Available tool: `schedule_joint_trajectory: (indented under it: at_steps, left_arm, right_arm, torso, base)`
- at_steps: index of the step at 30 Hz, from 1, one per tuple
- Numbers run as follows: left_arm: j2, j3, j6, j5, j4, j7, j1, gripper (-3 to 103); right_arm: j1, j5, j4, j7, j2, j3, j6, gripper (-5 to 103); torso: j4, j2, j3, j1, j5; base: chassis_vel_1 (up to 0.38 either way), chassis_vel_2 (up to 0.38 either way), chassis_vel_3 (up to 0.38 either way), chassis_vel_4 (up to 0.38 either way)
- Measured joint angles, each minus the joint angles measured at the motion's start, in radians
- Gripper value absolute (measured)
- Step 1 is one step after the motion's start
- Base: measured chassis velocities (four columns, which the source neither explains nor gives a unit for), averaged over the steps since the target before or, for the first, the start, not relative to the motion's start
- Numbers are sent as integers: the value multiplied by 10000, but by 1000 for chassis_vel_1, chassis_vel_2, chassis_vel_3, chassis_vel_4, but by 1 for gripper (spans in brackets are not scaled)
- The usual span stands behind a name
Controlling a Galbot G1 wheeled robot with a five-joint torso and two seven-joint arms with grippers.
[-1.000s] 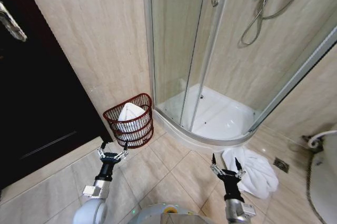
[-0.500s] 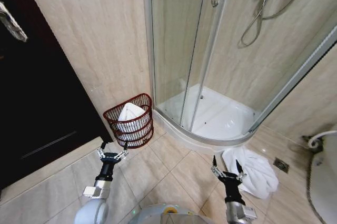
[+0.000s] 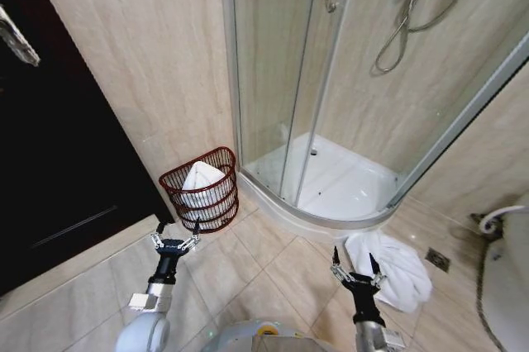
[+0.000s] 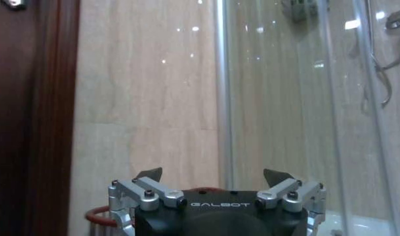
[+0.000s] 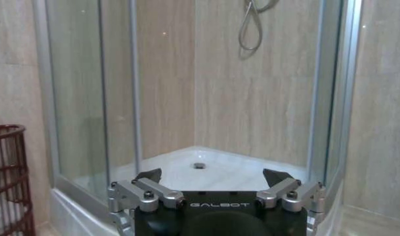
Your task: Discard the used towel into the hamper.
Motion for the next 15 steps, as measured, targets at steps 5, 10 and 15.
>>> schedule_joint_trajectory:
  at_steps: [5,10,15]
  left_arm:
    - [-10,-7,-11,-5,-35,12,41,100]
    - [-51,16,-14,25,-44,20,106,100]
    - [-58,9,-39,29,-50,20,148,100]
  right_arm:
    - [-41,-32,-32,-4,1,-19,76,100]
    - [-73,-45,-22,-3,-6,-21,85,100]
    - [-117,-79,-35,-3,-14,-65,154,100]
  torso:
    - [-1,-6,-7,0,-1]
    - [2,-139,-144,-1,1]
    - [-1,-191,-197,0,-1]
  base:
    - [-213,-198,192,178]
    - [-205,-197,208,200]
    - [-187,-182,184,188]
